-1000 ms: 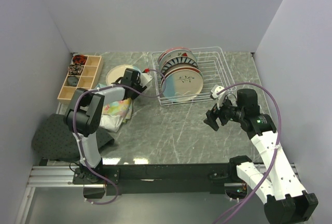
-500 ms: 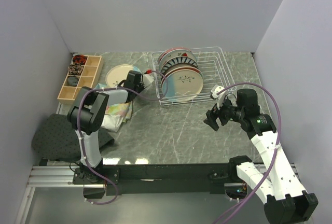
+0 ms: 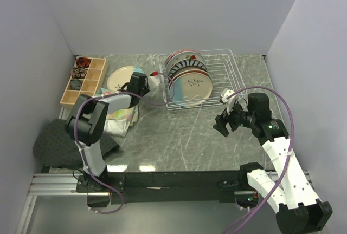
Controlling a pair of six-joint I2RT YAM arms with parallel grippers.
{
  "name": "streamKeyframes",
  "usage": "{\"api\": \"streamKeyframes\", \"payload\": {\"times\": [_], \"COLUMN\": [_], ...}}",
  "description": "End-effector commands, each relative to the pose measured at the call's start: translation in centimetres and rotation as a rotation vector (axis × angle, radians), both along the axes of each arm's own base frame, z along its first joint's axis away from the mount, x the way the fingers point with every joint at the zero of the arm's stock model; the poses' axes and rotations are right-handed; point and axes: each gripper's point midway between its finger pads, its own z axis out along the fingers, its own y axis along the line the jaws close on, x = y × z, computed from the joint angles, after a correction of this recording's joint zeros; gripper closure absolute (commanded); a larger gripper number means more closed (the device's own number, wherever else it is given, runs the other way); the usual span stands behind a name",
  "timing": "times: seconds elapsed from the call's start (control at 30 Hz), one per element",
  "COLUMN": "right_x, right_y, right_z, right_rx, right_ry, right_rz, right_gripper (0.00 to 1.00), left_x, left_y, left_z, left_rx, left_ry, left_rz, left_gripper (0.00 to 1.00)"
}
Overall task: Load the plates into the dish rack
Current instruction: Grab a plate with the left arm
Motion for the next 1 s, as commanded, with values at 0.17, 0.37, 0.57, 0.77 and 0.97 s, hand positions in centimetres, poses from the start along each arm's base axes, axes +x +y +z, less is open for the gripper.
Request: {"api": "streamKeyframes", "payload": {"times": [0.17,0.37,0.57,0.77,0.97], "right_x": [0.2,0.1,0.0,-0.1,-0.2], "right_y": [0.1,0.1,0.2,0.2,0.2], "right_z": [0.9,0.9,1.0,1.1,1.2], "right_rx": [0.009,0.009,0.012,0.013,0.015], "right_ry": [-0.037,-0.037,-0.042,-0.045,-0.048], "right_rz": [0.011,0.015,0.021,0.026,0.027], "right_gripper": [0.12,0.12,0.12,0.12,0.12], "left_x": [-0.1,-2.4,-5.4,-8.0,-10.1], "left_y": [0.5,0.1,-1.0,-2.7,-3.1], "left_z": [10.6,11.6,10.8,12.2,12.5], "left_rx": [-0.085,-0.147,-0.209,-0.176,-0.086], "left_ry": [-0.202,-0.150,-0.050,-0.058,-0.083], "left_rz": [0.029,0.010,-0.036,-0.093,-0.137], "left_gripper": [0.96,0.99,0.99,0.99,0.99]}}
